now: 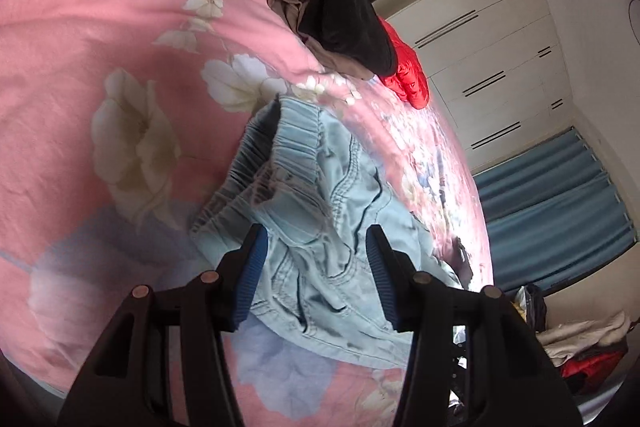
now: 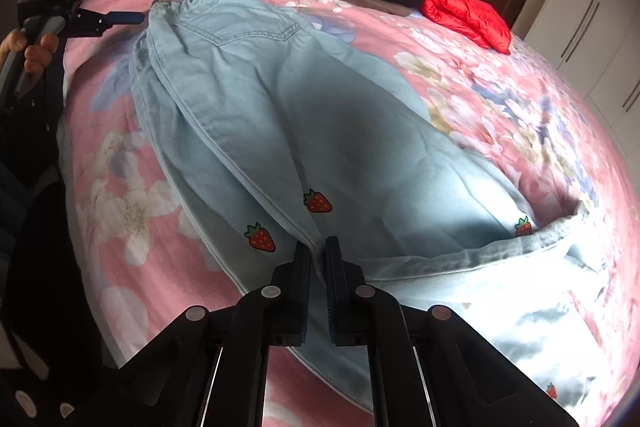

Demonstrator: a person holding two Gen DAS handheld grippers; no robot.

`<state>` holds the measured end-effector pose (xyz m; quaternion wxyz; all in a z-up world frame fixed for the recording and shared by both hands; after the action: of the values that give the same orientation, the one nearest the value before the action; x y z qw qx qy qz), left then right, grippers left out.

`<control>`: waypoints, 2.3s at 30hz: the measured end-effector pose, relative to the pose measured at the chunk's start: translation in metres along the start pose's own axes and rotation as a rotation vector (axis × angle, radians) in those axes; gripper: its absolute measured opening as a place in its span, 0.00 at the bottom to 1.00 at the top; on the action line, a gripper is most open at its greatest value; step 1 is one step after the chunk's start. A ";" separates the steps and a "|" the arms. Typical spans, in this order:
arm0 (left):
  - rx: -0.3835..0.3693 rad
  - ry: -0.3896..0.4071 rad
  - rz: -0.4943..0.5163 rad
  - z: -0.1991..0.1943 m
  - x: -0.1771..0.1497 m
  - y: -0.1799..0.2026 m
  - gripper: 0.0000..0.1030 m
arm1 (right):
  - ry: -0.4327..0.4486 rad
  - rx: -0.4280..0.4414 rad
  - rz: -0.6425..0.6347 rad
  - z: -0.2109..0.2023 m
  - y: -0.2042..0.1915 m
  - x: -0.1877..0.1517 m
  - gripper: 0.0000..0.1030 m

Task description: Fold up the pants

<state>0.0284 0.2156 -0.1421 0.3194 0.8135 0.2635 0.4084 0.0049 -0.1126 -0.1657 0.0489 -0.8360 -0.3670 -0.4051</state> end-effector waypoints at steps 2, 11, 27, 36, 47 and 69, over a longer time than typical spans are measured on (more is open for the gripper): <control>-0.009 -0.022 -0.025 0.007 -0.002 0.004 0.48 | 0.005 -0.004 0.012 -0.002 -0.001 0.000 0.05; 0.101 0.010 -0.054 0.011 -0.003 0.004 0.17 | 0.033 -0.005 0.014 -0.006 -0.002 0.003 0.05; 0.190 -0.021 0.092 0.009 -0.017 -0.013 0.22 | 0.012 0.005 -0.064 -0.014 -0.027 -0.008 0.06; 0.174 0.058 0.273 -0.030 -0.028 0.035 0.49 | 0.133 0.063 0.166 -0.054 -0.001 0.005 0.08; 0.122 -0.119 0.682 0.040 -0.134 0.123 0.49 | 0.089 -0.029 0.266 0.002 -0.025 -0.008 0.08; 0.002 -0.283 0.734 0.076 -0.183 0.181 0.53 | 0.276 -0.083 0.671 -0.087 0.057 -0.064 0.30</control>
<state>0.0253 -0.0527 -0.1356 0.1847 0.9021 -0.0913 0.3791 -0.0389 -0.2234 -0.1409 0.1942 -0.8487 -0.0454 -0.4898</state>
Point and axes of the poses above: each gripper's, at about its wrist camera, not at the fingertips, and z roughly the way its jaws point, y to its right, x to its top, the point moved 2 cm from there along z, roughly the way its jaws point, and after that the axes turned 12 degrees about y, right-handed, at the moved point
